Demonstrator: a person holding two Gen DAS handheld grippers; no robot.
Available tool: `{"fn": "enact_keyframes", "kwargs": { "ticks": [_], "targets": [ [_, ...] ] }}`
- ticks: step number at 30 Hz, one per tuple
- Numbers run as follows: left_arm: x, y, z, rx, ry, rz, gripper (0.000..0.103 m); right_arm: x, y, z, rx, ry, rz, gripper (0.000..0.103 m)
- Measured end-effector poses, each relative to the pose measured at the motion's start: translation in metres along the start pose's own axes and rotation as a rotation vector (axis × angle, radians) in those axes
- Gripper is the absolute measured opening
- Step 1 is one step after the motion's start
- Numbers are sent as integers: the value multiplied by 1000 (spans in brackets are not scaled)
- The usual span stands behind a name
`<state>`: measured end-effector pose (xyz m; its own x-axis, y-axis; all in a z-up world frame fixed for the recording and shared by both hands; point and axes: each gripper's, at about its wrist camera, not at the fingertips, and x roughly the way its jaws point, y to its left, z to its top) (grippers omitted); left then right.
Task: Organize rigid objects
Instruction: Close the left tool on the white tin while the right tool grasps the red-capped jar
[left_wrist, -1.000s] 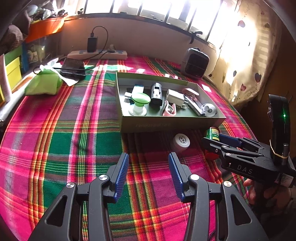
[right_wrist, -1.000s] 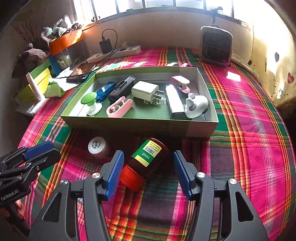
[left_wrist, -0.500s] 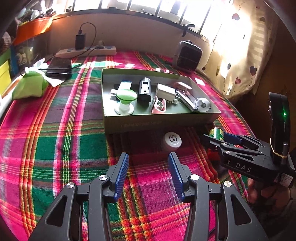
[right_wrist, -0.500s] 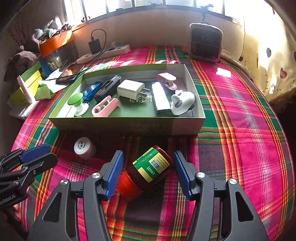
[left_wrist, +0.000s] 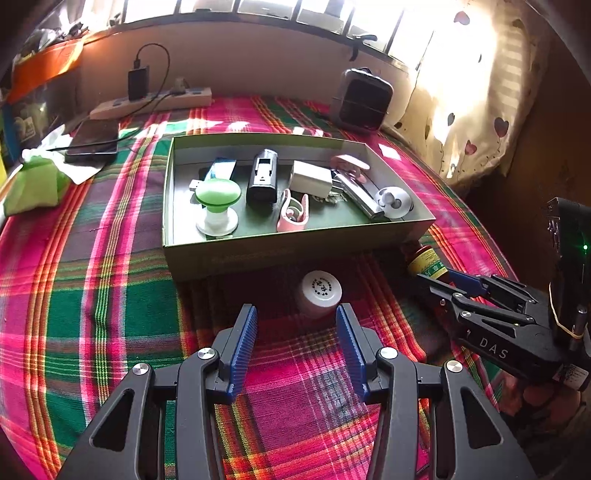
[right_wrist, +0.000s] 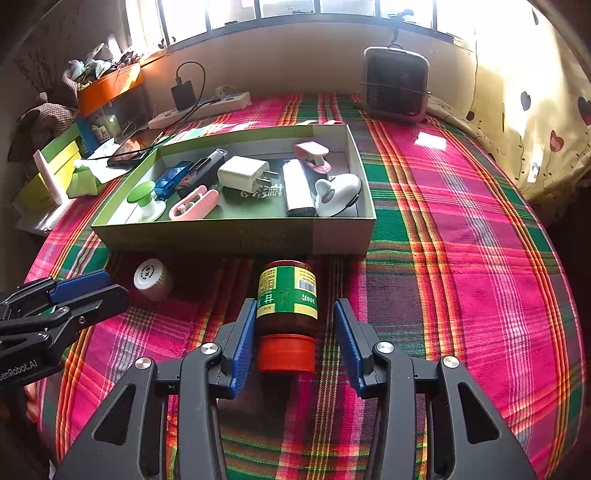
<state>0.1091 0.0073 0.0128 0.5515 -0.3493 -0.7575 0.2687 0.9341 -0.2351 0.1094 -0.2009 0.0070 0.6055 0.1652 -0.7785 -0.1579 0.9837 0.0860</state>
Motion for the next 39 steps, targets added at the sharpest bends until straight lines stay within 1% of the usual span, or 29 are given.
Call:
{"fn": "enact_keyframes", "kwargs": {
  "ticks": [1, 3, 9, 15, 17, 19, 21, 26, 35, 36, 38, 39],
  "targets": [
    [1, -1, 1, -1, 2, 3, 44, 0, -2, 0, 4, -2, -1, 35],
    [4, -3, 2, 5, 7, 2, 44, -1, -7, 0, 9, -6, -1, 33],
    [11, -11, 5, 17, 18, 15, 44, -4, -19, -2, 20, -15, -6, 33],
    [18, -18, 8, 27, 24, 40, 44, -7, -29, -3, 29, -21, -9, 33],
    [21, -21, 9, 38, 28, 62, 44, -7, -33, -3, 37, -20, -5, 33],
    [23, -24, 10, 47, 24, 84, 44, -7, -35, -4, 40, -19, -1, 33],
    [24, -25, 11, 42, 23, 85, 44, -7, -37, -3, 43, -19, 4, 33],
    [27, -29, 11, 55, 17, 118, 44, -6, -40, -3, 48, -14, 22, 33],
    [28, -29, 11, 46, 0, 133, 44, -4, -42, -2, 43, -12, 41, 33],
    [28, -29, 11, 44, -1, 133, 43, -4, -42, -2, 43, -12, 41, 33],
    [28, -29, 11, 38, -2, 142, 37, -4, -42, -2, 44, -12, 42, 33],
    [27, -28, 11, 36, -4, 146, 35, -4, -42, -2, 44, -12, 44, 33]
  ]
}}
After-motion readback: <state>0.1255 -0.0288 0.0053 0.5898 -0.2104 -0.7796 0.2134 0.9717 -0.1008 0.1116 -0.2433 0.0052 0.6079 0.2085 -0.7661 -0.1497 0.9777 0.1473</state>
